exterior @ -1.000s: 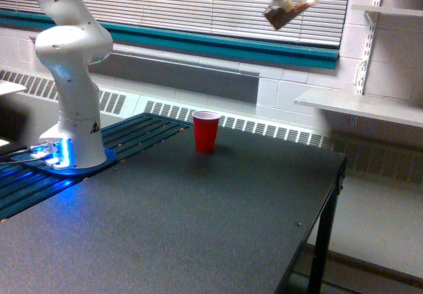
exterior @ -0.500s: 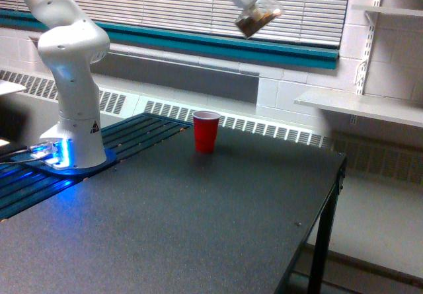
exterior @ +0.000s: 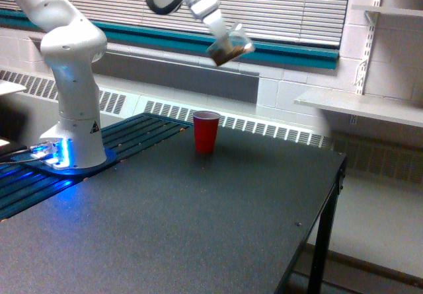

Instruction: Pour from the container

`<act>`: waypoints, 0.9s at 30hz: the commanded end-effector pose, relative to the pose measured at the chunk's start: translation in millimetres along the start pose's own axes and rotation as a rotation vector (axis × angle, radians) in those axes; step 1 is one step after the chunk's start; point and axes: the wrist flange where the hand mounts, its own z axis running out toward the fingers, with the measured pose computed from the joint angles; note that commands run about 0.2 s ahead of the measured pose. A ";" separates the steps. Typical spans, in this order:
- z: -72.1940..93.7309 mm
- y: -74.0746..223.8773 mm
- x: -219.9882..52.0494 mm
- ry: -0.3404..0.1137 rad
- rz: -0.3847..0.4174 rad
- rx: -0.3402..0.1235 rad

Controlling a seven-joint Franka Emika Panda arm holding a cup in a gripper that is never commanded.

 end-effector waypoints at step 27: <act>21.8 21.0 -86.0 -0.140 0.073 -0.139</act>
